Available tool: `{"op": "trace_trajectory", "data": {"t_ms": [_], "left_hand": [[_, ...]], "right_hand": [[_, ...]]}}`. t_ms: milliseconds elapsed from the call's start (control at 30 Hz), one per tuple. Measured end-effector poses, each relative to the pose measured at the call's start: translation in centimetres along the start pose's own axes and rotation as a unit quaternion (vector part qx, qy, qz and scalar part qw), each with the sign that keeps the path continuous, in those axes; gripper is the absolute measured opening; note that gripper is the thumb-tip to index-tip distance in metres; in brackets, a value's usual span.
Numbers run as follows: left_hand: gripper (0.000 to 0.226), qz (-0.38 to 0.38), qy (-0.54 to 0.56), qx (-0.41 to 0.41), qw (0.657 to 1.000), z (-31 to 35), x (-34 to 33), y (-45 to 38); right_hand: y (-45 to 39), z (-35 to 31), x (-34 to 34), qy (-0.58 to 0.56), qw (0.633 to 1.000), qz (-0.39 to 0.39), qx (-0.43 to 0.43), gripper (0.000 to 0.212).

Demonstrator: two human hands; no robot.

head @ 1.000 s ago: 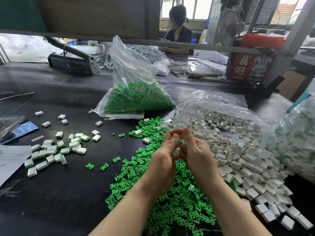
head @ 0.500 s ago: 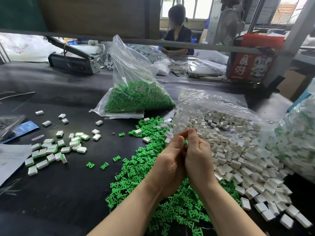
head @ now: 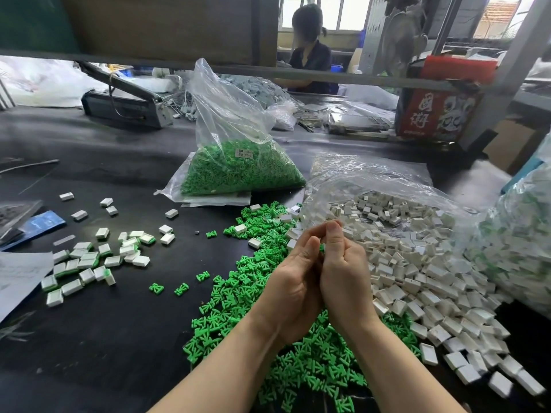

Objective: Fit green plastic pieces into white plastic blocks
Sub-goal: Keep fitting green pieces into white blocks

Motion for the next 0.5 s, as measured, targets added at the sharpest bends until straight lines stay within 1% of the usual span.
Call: {"op": "trace_trajectory", "data": {"t_ms": [233,500], "left_hand": [[0.036,-0.010,-0.004,0.015,1.000,0.0,-0.3,0.2],[0.039,-0.033,0.060,0.014,0.998,1.3,-0.5,0.5]], "right_hand": [[0.1,0.0,0.2,0.011,1.000,0.004,0.003,0.050],[0.6,-1.3,-0.5,-0.115,0.991,-0.056,-0.045,0.047]]}}
Point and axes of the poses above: each hand's wrist, its own y-axis away from the middle knuckle, its own x-axis out of the back of the hand, z = x × y, the point moved 3 cm from there along -y, towards the middle knuckle, and after that the axes turned 6 degrees about -x, right-handed, at the moved point
